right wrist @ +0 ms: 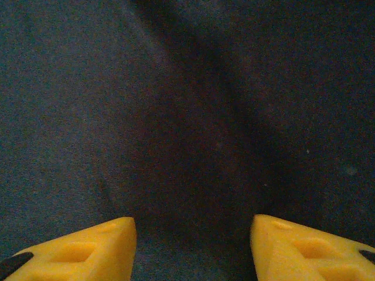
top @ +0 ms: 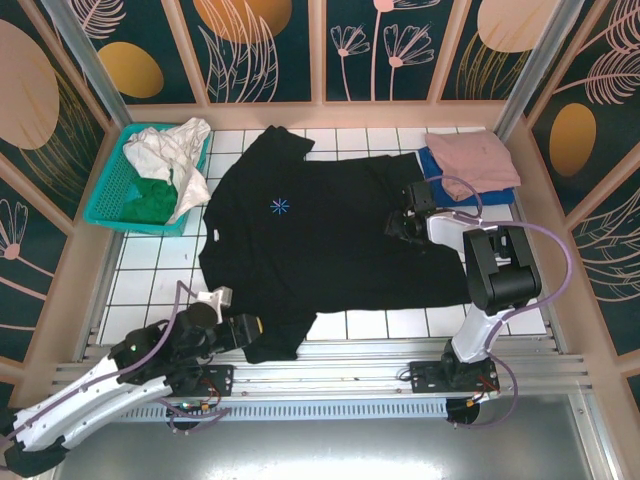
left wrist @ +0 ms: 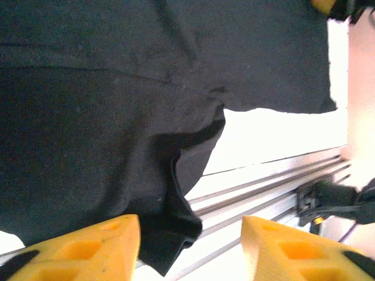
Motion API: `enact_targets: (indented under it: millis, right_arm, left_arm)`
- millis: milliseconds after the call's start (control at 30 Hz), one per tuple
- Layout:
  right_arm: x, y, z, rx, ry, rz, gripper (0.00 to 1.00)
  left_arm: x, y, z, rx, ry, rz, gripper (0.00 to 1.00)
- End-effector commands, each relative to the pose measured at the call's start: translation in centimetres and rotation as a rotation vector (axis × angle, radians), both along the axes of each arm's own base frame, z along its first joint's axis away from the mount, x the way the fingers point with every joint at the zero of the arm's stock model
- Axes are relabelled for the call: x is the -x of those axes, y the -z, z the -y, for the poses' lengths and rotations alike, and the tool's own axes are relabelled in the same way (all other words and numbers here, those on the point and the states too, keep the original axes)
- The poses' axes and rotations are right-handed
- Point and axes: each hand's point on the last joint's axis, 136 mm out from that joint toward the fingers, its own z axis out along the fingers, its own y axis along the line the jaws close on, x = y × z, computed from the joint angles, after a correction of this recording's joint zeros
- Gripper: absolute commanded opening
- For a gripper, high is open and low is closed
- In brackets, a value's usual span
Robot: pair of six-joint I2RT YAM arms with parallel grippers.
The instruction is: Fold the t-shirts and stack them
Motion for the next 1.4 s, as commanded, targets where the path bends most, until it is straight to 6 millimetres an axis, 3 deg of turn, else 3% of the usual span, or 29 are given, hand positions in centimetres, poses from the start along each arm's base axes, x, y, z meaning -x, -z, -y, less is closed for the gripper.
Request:
enact_targets:
  millis: [0,100,167,300,400,533,800,900,1067,1200,1367]
  right_arm:
    - [0.1,0.8,-0.9,-0.016,-0.041,-0.026,0.54]
    - [0.2,0.9,-0.8,-0.013,-0.04,-0.029,0.54]
    - [0.3,0.8,-0.8,-0.016,-0.039,-0.026,0.54]
    - [0.4,0.5,-1.3,-0.038,-0.044,-0.014,0.54]
    - [0.6,1.0,-1.4,-0.039,-0.043,-0.03,0.54]
    - [0.8,1.3,-0.7,-0.018,-0.017,-0.037,0.54]
    - [0.0,1.4,-1.0,-0.035,0.0,-0.032,0.54]
    - [-1.3,1.5,-1.1,-0.032,0.011,-0.028,0.54]
    - [-3.7,1.4,-1.8,-0.059,0.022,-0.021,0.56]
    - [-4.6,0.3,-2.4,-0.082,0.018,-0.015,0.58]
    - [-4.2,-0.8,-2.3,-0.082,0.029,-0.011,0.61]
  left_arm:
    - [-0.4,0.1,-0.3,-0.01,-0.035,-0.004,0.52]
    - [-1.3,0.2,0.7,-0.071,-0.019,0.007,0.53]
    - [-2.6,-0.4,1.3,-0.134,-0.026,0.035,0.6]
    - [-6.9,-2.5,1.2,-0.318,-0.137,0.136,0.81]
    - [-10.9,-2.8,0.5,-0.472,-0.194,0.161,0.81]
    - [-17.1,-0.2,-0.2,-0.543,-0.203,0.114,0.82]
    - [-28.9,6.4,-6.0,-0.682,-0.309,-0.043,0.74]
    - [-32.0,7.8,-7.9,-0.698,-0.332,-0.079,0.74]
    - [-35.5,10.0,-10.7,-0.689,-0.344,-0.14,0.71]
    - [-37.5,10.1,-12.4,-0.677,-0.363,-0.142,0.71]
    - [-38.0,9.8,-11.9,-0.622,-0.331,-0.136,0.7]
